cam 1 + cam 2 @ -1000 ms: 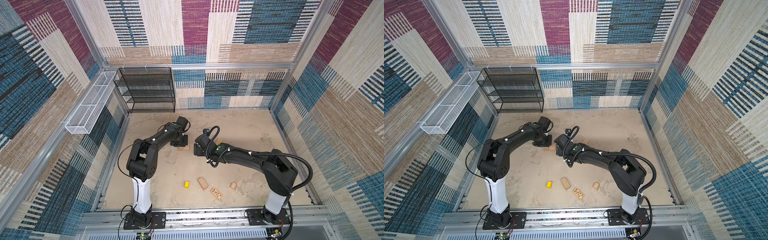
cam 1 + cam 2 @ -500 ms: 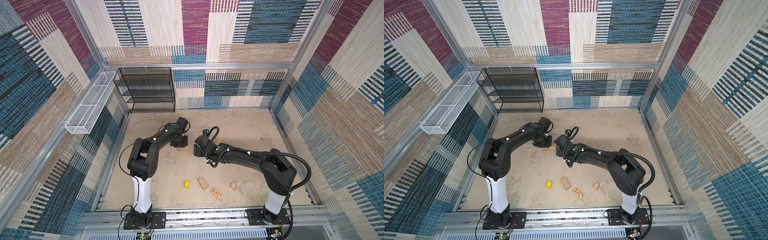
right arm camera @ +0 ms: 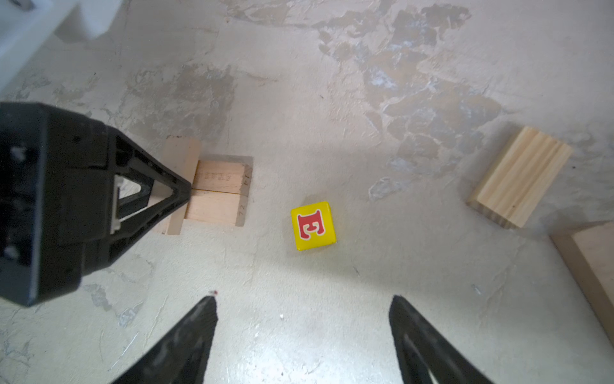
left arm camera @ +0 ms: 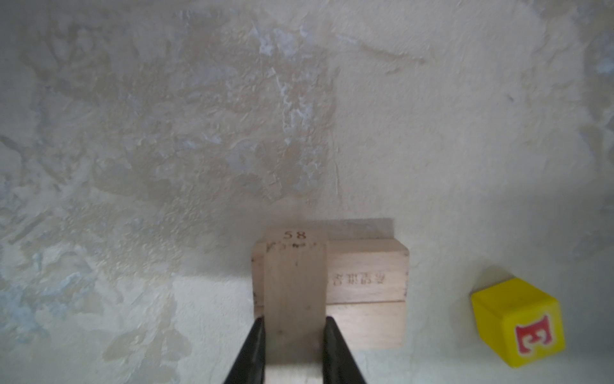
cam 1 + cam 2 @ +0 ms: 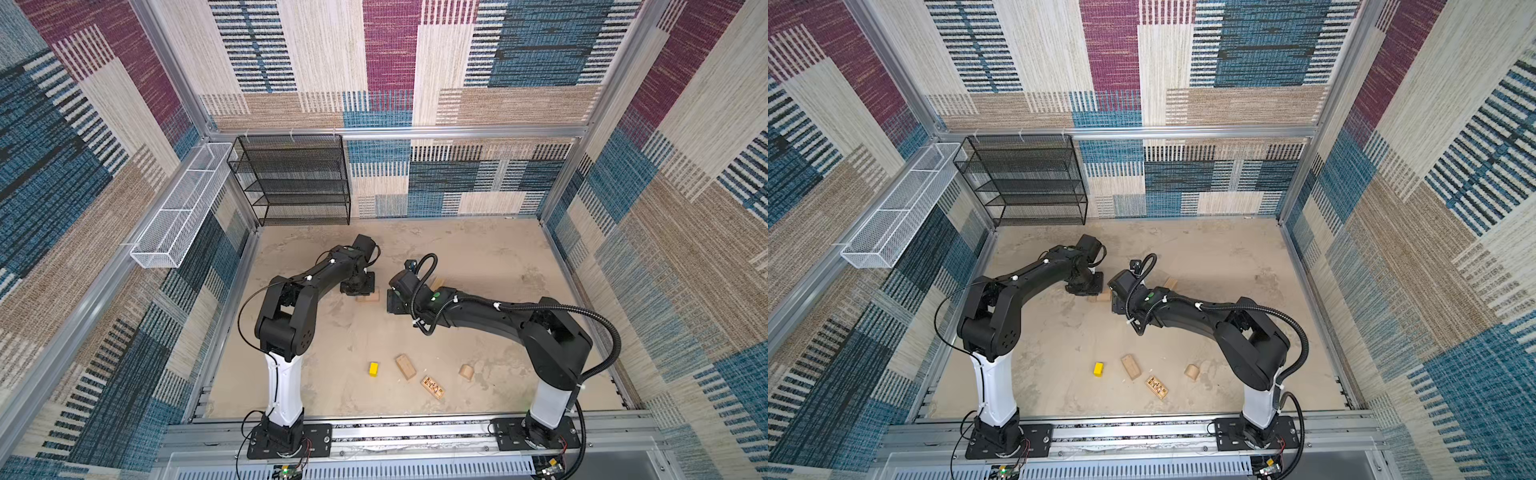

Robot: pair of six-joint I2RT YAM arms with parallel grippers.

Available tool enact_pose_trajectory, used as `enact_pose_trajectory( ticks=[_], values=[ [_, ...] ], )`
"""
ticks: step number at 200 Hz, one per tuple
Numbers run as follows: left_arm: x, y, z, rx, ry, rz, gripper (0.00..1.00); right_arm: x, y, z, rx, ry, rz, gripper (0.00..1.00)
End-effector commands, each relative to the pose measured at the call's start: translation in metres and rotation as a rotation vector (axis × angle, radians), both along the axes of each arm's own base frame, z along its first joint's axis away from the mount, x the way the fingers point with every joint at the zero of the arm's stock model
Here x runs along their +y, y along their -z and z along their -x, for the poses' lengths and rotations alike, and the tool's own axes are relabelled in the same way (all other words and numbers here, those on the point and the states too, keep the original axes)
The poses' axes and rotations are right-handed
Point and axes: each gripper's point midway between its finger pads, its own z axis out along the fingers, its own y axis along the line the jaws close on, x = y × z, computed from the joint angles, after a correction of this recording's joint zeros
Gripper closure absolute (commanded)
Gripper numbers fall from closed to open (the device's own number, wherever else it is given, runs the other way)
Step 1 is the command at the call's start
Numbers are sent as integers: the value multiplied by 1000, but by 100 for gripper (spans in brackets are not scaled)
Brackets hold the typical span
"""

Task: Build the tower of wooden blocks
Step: 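Lower block 58 crosswise onto the two flat blocks with the left gripper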

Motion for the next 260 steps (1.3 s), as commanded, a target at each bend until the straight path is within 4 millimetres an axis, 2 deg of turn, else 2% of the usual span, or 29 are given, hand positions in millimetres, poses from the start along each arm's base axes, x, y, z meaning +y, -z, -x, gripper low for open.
enact_pose_trajectory(
  ticks=[1, 33, 62, 78, 121, 187, 260],
  values=[
    [0, -2, -1, 4, -7, 4, 75, 3, -2, -2, -3, 3, -14, 16],
    [-1, -2, -1, 6, -7, 10, 69, 4, -2, -1, -1, 5, -17, 16],
    [-1, -1, 0, 8, -14, 11, 59, 5, -2, -1, 1, 4, -25, 16],
    [-1, -1, 0, 8, -16, 11, 58, 5, -2, -1, 3, 1, -24, 15],
    [-3, -2, 1, 14, -16, 26, 58, 5, -2, -1, 4, -2, -22, 15],
    [-4, -4, 1, 15, -25, 44, 66, 7, -2, -1, 7, -4, -24, 15],
    [-2, -1, 0, 19, -27, 40, 66, 5, 1, 0, 15, 0, -23, 15]
  ],
)
